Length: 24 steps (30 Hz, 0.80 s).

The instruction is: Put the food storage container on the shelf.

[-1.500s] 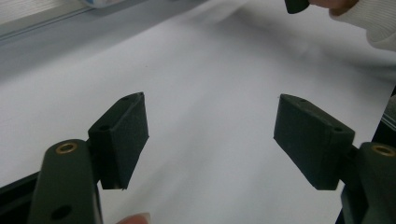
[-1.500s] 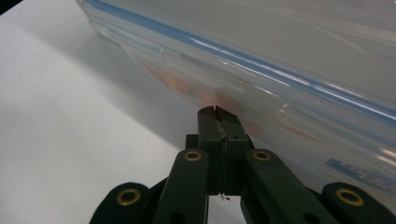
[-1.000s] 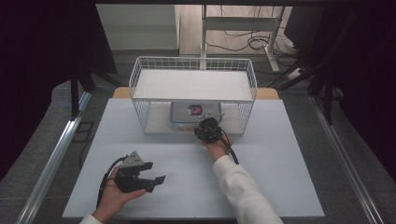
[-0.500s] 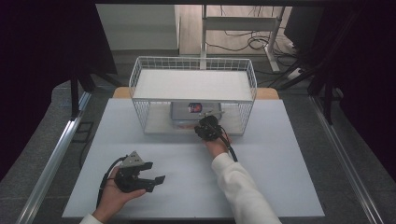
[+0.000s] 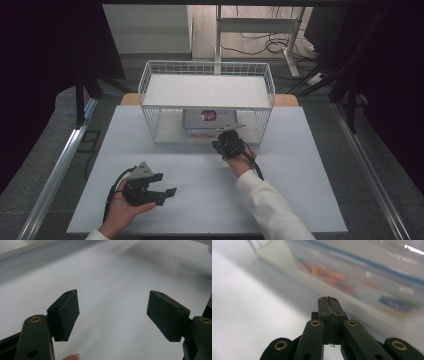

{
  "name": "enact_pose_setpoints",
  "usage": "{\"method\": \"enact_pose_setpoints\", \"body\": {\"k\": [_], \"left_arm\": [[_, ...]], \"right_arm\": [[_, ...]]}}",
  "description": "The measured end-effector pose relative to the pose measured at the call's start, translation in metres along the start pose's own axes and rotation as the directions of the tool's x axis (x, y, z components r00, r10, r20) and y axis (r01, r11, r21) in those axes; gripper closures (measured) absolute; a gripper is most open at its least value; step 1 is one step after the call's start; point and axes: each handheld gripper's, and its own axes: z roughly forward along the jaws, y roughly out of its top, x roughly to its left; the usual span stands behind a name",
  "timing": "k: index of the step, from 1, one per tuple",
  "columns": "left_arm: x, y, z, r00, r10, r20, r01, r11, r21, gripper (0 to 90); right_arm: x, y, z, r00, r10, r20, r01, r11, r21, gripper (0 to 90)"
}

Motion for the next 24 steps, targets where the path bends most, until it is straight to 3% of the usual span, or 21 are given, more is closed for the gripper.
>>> {"method": "enact_pose_setpoints", "body": {"k": [6,7,9,11,14,16,24], "left_arm": [[0.001,0.001,0.0,1.0,-0.004,-0.006,0.004,1.0,0.004,25.5],[0.001,0.001,-0.001,0.9999,-0.013,-0.002,0.013,0.9999,0.001,25.5],[0.001,0.001,-0.001,0.9998,-0.018,-0.003,0.018,0.9998,-0.001,25.5],[0.002,0.001,-0.003,0.9996,-0.026,-0.009,0.026,0.9996,-0.008,25.5],[0.003,0.001,-0.002,0.9995,-0.024,-0.018,0.024,0.9997,-0.005,25.5],[0.004,0.001,-0.002,0.9995,-0.021,-0.022,0.021,0.9998,0.001,25.5],[0.005,0.0,-0.001,0.9993,-0.025,-0.029,0.025,0.9997,0.004,25.5]], "right_arm": [[-0.004,-0.022,-0.033,0.9995,-0.013,-0.029,0.013,0.9998,-0.016,89.0],[-0.006,-0.034,-0.048,0.9991,-0.014,-0.041,0.013,0.9996,-0.027,89.0],[-0.007,-0.04,-0.056,0.9987,-0.015,-0.049,0.013,0.9993,-0.034,89.0],[-0.012,-0.06,-0.078,0.9979,-0.006,-0.064,0.003,0.9989,-0.047,89.0],[-0.017,-0.077,-0.1,0.9984,-0.019,-0.054,0.017,0.9985,-0.051,89.0],[-0.021,-0.089,-0.113,0.9982,0.002,-0.06,-0.005,0.9988,-0.049,89.0],[-0.03,-0.125,-0.146,0.9975,0.035,-0.062,-0.036,0.999,-0.025,88.9]]}}
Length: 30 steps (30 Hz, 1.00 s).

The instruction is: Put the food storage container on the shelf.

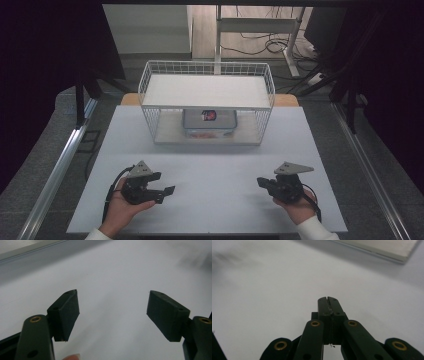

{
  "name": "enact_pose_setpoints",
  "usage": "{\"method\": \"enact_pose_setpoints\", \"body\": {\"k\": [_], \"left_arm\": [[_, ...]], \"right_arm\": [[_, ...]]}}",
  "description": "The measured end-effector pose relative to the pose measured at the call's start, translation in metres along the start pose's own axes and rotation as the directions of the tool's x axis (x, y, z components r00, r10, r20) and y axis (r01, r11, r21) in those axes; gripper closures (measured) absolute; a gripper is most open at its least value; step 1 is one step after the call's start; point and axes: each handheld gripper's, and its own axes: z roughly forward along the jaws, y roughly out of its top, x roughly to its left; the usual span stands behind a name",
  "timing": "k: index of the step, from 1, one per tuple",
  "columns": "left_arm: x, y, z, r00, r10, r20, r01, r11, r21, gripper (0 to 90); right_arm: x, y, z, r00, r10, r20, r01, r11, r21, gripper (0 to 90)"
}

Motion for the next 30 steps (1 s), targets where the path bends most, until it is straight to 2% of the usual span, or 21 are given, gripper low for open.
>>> {"method": "enact_pose_setpoints", "body": {"k": [2,4,9,10,11,12,13,14,15,18,22,30], "left_arm": [[0.001,0.0,0.0,1.0,-0.002,-0.002,0.002,1.0,-0.002,25.5],[0.001,0.0,0.0,1.0,-0.002,-0.004,0.002,1.0,-0.001,25.5],[0.001,0.0,0.001,1.0,-0.001,-0.005,0.001,1.0,0.001,25.5],[0.001,0.0,0.001,1.0,-0.001,-0.006,0.001,1.0,0.002,25.5],[0.001,0.0,0.001,1.0,-0.001,-0.006,0.001,1.0,0.004,25.5],[0.001,0.0,0.001,1.0,-0.001,-0.006,0.002,1.0,0.005,25.5],[0.001,0.0,0.001,1.0,-0.001,-0.006,0.002,1.0,0.005,25.5],[0.002,-0.001,0.001,1.0,-0.002,-0.006,0.002,1.0,0.006,25.5],[0.002,-0.001,0.001,1.0,-0.002,-0.006,0.002,1.0,0.005,25.5],[0.003,-0.001,0.001,1.0,-0.001,-0.007,0.001,1.0,0.005,25.5],[0.004,-0.001,0.001,1.0,-0.003,-0.009,0.003,1.0,0.006,25.5],[0.005,-0.001,0.002,0.9999,-0.003,-0.01,0.003,0.9999,0.01,25.4]], "right_arm": [[-0.003,-0.009,-0.006,0.9996,-0.007,0.029,0.007,0.9998,0.018,88.9],[-0.006,-0.013,-0.007,0.9993,0.004,0.037,-0.005,0.9996,0.027,88.9],[-0.007,-0.014,-0.007,0.9993,0.01,0.035,-0.011,0.9998,0.019,86.2],[-0.007,-0.013,-0.007,0.9995,0.006,0.032,-0.006,0.9999,0.013,81.4],[-0.005,-0.012,-0.006,0.999,0.002,0.045,-0.002,1.0,-0.002,58.5],[-0.004,-0.012,-0.005,0.9967,0.017,0.079,-0.016,0.9998,-0.015,46.1],[-0.004,-0.012,-0.005,0.9967,0.017,0.079,-0.016,0.9998,-0.015,46.1],[-0.006,-0.011,-0.005,0.9934,0.05,0.104,-0.048,0.9985,-0.027,36.5],[-0.008,-0.011,-0.006,0.9931,0.061,0.1,-0.058,0.9978,-0.033,33.9],[-0.01,-0.011,-0.008,0.9919,0.072,0.105,-0.067,0.9968,-0.043,30.9],[-0.013,-0.012,-0.011,0.9946,0.052,0.09,-0.048,0.9977,-0.048,27.3],[-0.015,-0.013,-0.011,0.9952,0.044,0.088,-0.041,0.9984,-0.04,25.2]]}}
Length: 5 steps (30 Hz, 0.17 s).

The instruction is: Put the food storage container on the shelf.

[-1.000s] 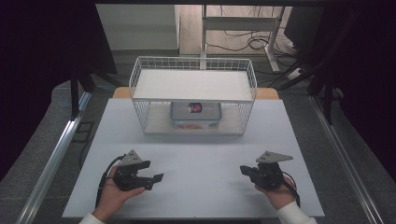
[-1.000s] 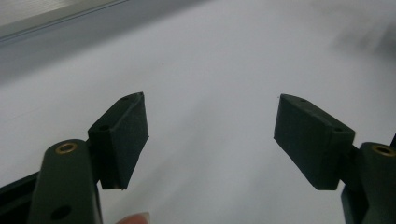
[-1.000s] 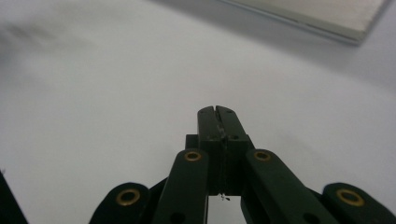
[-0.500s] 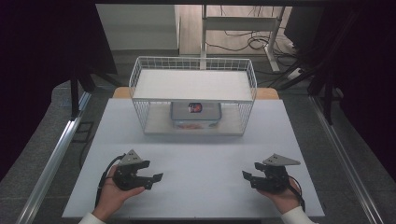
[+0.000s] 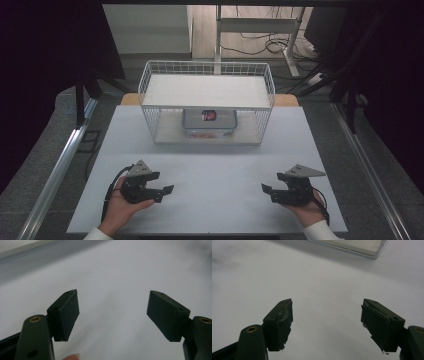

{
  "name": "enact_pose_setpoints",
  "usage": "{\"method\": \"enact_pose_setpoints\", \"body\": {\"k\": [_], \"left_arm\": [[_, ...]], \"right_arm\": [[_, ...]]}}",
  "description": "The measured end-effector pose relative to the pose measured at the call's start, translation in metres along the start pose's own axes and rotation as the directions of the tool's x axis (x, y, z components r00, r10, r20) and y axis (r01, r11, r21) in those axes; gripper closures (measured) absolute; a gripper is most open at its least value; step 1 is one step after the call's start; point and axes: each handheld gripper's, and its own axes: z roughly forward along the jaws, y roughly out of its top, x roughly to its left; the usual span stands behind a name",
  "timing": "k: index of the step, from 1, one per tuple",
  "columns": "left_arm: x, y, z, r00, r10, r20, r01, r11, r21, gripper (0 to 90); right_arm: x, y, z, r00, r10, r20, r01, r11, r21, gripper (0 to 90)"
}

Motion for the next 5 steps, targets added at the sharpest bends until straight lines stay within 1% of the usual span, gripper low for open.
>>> {"method": "enact_pose_setpoints", "body": {"k": [1,2,3,5], "left_arm": [[0.0001,0.0,0.0001,1.0,0.0,0.0,0.0,1.0,0.0,25.4],[0.0001,0.0,0.0001,1.0,0.0,0.0,0.0,1.0,0.0,25.4],[0.0007,0.0004,0.0005,1.0,-0.003,0.001,0.003,1.0,-0.001,25.4],[0.001,0.0006,0.0009,1.0,-0.003,0.002,0.003,1.0,0.0,25.4]], "right_arm": [[-0.0001,-0.0001,0.0002,1.0,0.003,0.003,-0.003,1.0,0.0,23.0],[-0.0001,-0.0001,0.0002,1.0,0.003,0.003,-0.003,1.0,0.0,23.0],[-0.0008,0.0003,0.0,0.9996,0.022,0.015,-0.022,0.9997,-0.008,19.5],[-0.0011,0.0005,-0.0007,0.9994,0.029,0.016,-0.029,0.9995,-0.014,18.7]]}}
